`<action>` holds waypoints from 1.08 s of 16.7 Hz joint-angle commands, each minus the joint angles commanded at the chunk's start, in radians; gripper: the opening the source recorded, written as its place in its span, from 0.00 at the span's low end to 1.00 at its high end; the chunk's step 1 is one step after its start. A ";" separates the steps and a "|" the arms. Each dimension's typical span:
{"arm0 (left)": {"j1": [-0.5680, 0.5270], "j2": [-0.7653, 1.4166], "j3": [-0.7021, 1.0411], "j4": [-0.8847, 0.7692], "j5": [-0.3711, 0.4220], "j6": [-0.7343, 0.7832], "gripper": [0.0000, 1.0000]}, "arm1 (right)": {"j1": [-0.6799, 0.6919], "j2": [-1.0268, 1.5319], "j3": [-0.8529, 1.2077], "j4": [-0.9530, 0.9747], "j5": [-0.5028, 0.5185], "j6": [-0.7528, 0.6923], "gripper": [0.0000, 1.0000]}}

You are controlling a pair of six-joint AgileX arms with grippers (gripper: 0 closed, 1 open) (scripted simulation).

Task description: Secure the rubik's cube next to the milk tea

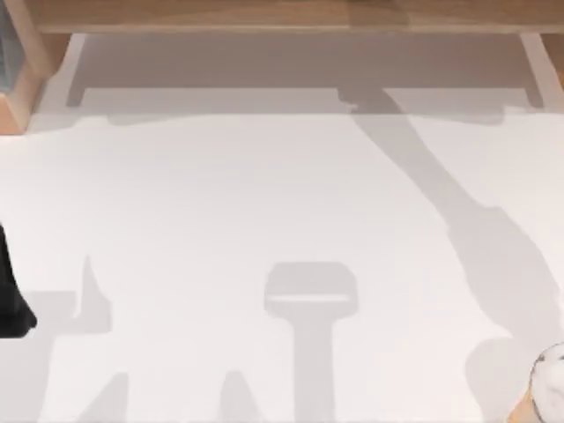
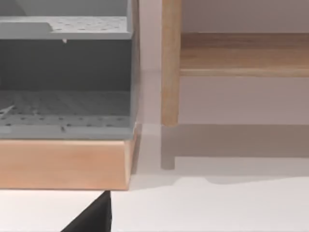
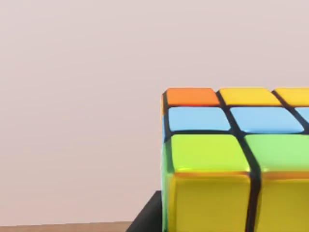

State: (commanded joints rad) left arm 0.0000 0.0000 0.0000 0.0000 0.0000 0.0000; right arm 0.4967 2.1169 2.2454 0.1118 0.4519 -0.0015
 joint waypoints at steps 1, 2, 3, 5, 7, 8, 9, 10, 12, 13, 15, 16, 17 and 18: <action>0.000 0.000 0.000 0.000 0.000 0.000 1.00 | 0.009 0.006 0.000 -0.012 0.006 0.005 0.00; 0.000 0.000 0.000 0.000 0.000 0.000 1.00 | 0.015 0.015 -0.003 -0.033 0.018 0.010 0.00; 0.000 0.000 0.000 0.000 0.000 0.000 1.00 | 0.019 0.025 -0.010 -0.062 0.033 0.013 0.00; 0.000 0.000 0.000 0.000 0.000 0.000 1.00 | 0.017 0.038 -0.032 -0.125 0.066 0.018 0.00; 0.000 0.000 0.000 0.000 0.000 0.000 1.00 | 0.010 0.041 -0.049 -0.154 0.086 0.019 0.00; 0.000 0.000 0.000 0.000 0.000 0.000 1.00 | 0.010 0.041 -0.049 -0.155 0.086 0.019 0.00; 0.000 0.000 0.000 0.000 0.000 0.000 1.00 | 0.010 0.041 -0.049 -0.155 0.086 0.019 0.00; 0.000 0.000 0.000 0.000 0.000 0.000 1.00 | 0.010 0.041 -0.049 -0.155 0.086 0.019 0.00; 0.000 0.000 0.000 0.000 0.000 0.000 1.00 | 0.012 0.039 -0.048 -0.154 0.084 0.020 0.00; 0.000 0.000 0.000 0.000 0.000 0.000 1.00 | 0.013 0.029 -0.049 -0.157 0.082 0.027 0.00; 0.000 0.000 0.000 0.000 0.000 0.000 1.00 | 0.024 -0.012 -0.064 -0.178 0.069 0.066 0.00; 0.000 0.000 0.000 0.000 0.000 0.000 1.00 | 0.035 -0.038 -0.079 -0.197 0.059 0.096 0.00; 0.000 0.000 0.000 0.000 0.000 0.000 1.00 | 0.049 -0.067 -0.099 -0.222 0.046 0.132 0.00; 0.000 0.000 0.000 0.000 0.000 0.000 1.00 | 0.067 -0.097 -0.124 -0.252 0.030 0.172 0.00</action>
State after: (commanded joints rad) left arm 0.0000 0.0000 0.0000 0.0000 0.0000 0.0000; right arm 0.5638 2.0196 2.1210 -0.1402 0.4820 0.1704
